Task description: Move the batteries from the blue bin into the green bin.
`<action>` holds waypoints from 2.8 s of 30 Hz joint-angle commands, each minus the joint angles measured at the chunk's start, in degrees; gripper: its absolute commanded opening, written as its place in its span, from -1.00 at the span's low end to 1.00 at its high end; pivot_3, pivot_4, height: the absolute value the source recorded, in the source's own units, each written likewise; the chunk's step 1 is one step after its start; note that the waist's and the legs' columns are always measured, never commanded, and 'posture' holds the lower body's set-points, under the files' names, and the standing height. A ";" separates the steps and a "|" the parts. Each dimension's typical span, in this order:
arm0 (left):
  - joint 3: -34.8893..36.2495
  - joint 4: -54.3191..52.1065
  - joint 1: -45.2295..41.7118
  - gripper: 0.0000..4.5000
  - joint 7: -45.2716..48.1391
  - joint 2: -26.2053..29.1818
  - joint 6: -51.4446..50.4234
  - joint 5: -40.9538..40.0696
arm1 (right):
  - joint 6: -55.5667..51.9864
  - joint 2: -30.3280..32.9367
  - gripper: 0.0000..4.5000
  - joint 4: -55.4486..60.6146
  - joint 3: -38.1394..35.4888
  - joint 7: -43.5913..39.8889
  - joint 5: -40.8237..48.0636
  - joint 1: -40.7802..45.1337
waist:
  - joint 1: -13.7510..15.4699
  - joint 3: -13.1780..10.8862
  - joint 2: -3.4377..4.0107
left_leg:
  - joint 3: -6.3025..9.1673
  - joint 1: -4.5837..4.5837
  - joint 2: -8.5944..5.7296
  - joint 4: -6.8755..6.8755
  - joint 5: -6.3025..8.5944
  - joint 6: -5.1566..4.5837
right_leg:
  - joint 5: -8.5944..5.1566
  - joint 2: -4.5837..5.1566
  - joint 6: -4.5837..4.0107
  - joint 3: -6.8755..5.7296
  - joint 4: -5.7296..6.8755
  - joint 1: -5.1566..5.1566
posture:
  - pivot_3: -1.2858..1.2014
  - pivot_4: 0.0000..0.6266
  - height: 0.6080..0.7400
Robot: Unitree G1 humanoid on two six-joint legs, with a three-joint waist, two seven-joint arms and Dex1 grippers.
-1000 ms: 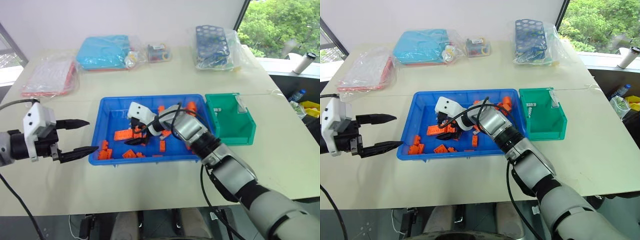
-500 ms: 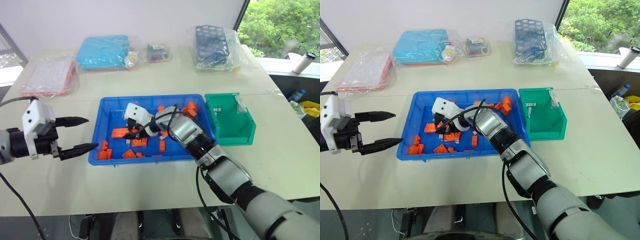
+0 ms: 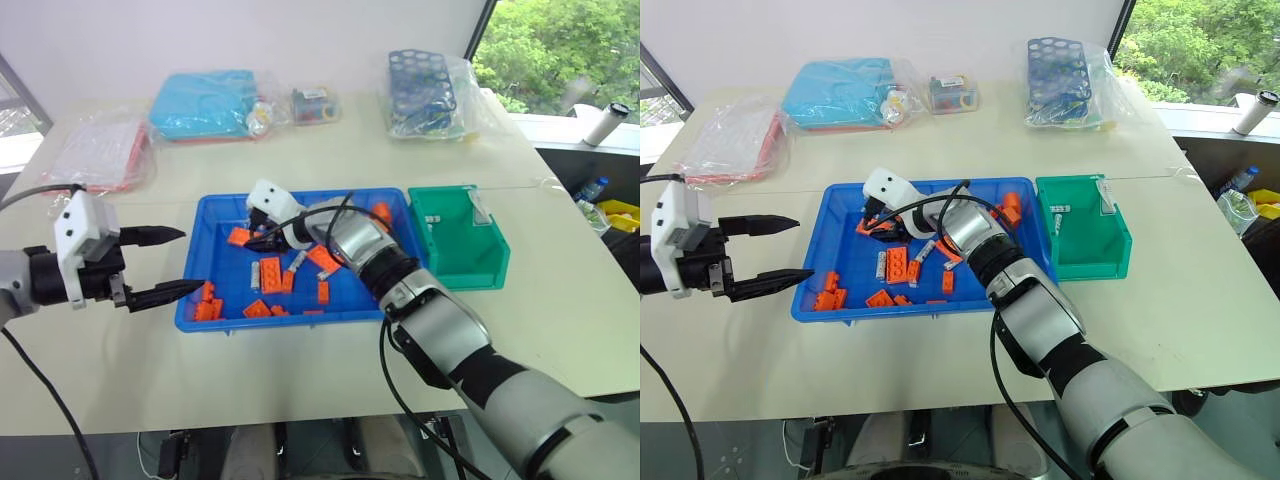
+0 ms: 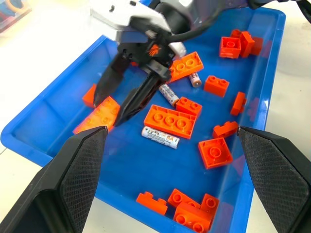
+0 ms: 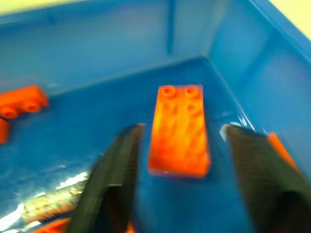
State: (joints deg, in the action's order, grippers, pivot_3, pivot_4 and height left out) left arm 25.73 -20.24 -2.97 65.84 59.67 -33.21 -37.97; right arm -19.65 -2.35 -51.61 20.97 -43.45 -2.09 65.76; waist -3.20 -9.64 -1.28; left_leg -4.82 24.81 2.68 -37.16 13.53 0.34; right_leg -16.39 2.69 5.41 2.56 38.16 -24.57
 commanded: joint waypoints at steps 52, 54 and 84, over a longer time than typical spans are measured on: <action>-1.86 -0.17 -4.99 1.00 -0.82 0.47 -0.32 0.18 | 7.37 9.19 0.98 8.43 3.68 -18.30 -5.87 -2.91 | -0.73 0.00 0.00 | 0.09 -0.02 -0.01 0.00 -0.02 0.03 | 0.00 -0.03 0.00 -0.04 0.01 0.05 | 0.03 -0.52 0.99; -2.32 0.29 -5.65 1.00 -0.63 0.57 -0.30 0.27 | 7.82 9.79 0.98 8.44 2.78 -18.08 -5.37 -1.98 | -0.76 0.00 0.00 | 0.09 -0.02 -0.01 0.02 -0.02 0.03 | 0.00 -0.04 0.00 -0.04 0.02 0.04 | 0.03 -0.52 0.99; 0.53 -3.04 -1.73 1.00 -0.24 0.87 -1.69 -0.90 | 8.57 7.37 0.98 11.68 5.54 -19.50 -5.07 -6.01 | -0.72 -0.01 0.00 | 0.08 -0.02 0.00 0.00 -0.02 0.03 | 0.00 -0.05 0.00 -0.03 0.01 0.04 | 0.03 -0.52 0.99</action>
State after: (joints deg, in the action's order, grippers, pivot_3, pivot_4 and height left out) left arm 24.07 -21.64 -4.69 65.80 59.57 -34.80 -38.09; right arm -13.31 5.93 -38.65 26.76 -63.77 -6.68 57.87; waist -3.92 -9.65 -1.29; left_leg -4.74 24.79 2.67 -37.16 13.50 0.36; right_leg -16.39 2.63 5.41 2.52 38.17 -24.53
